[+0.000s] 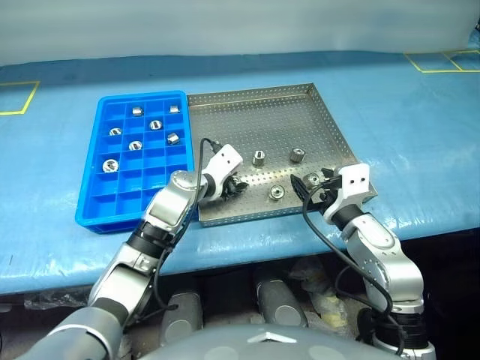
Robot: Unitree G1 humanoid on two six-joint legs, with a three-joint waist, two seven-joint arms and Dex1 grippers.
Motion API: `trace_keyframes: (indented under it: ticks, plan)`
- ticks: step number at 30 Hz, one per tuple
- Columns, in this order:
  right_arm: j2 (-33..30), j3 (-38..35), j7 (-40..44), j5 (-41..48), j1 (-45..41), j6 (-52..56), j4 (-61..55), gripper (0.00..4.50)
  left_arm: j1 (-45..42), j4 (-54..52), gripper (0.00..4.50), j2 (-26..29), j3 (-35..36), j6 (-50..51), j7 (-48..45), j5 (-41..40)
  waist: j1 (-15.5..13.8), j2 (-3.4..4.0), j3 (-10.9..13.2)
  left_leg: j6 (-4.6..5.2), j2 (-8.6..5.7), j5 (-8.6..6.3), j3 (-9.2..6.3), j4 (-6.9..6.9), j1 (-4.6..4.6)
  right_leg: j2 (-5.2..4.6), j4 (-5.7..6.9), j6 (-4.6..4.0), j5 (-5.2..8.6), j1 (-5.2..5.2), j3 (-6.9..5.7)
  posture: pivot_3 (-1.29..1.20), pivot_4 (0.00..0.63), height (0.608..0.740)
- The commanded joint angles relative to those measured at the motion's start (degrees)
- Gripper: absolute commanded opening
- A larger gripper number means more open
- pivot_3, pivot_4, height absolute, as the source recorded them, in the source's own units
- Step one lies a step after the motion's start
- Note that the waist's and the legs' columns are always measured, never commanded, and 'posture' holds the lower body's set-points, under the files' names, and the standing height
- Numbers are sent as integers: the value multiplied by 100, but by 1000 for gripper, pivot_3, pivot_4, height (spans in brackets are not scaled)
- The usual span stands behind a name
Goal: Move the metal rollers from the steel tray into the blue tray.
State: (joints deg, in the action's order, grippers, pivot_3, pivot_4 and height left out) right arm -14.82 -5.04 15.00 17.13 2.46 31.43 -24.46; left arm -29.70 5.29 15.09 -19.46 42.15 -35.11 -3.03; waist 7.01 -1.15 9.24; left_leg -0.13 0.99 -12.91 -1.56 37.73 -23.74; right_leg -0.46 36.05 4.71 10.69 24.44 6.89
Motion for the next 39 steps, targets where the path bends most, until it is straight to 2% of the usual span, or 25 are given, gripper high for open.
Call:
trace_keyframes:
  ticks: [1,6,10,15,20,31,39]
  plan:
    - [-11,-18,57,22,-150,-149,17,4500,96,-521,1719,82,162,194,-28,-127,-8,0,0,0,0,0,1,1,0,0,0,0,0,0,1,-69,150,740]
    - [-33,98,158,-23,-343,-200,273,4500,207,-826,1719,-19,445,290,138,-357,-29,0,0,0,0,0,1,1,0,0,0,0,0,0,0,-31,150,740]
    - [-48,223,298,-47,-564,-241,522,4500,228,-1173,1719,-507,1132,4,631,-719,-129,0,2,0,0,0,1,2,-1,-1,1,2,-2,1,0,41,150,740]
    - [-63,492,582,-138,-1024,-335,1042,4500,184,-1625,1719,-1405,1963,-921,2251,-503,-400,-1,2,0,-1,0,1,5,2,-1,0,11,-8,-4,-1,133,150,740]
    - [-28,735,846,-203,-1453,-472,1558,4500,700,-2042,1719,-1898,2221,-1274,3645,51,-662,-2,1,0,-5,0,-2,3,1,-2,-7,33,-23,-8,-1,235,150,740]
    - [128,1112,1290,-341,-2044,-798,2407,4500,2295,-2923,1719,-2200,2156,-1174,4924,638,-1271,-8,5,-1,-8,1,-9,6,-5,-2,-11,-1,-7,-8,-8,380,150,740]
    - [187,1219,1394,-421,-2130,-886,2589,4500,2760,-3194,1719,-2130,2224,-638,5142,540,-1541,-8,5,-1,-6,1,-9,5,-5,-2,-12,-2,-2,-5,-11,402,150,740]
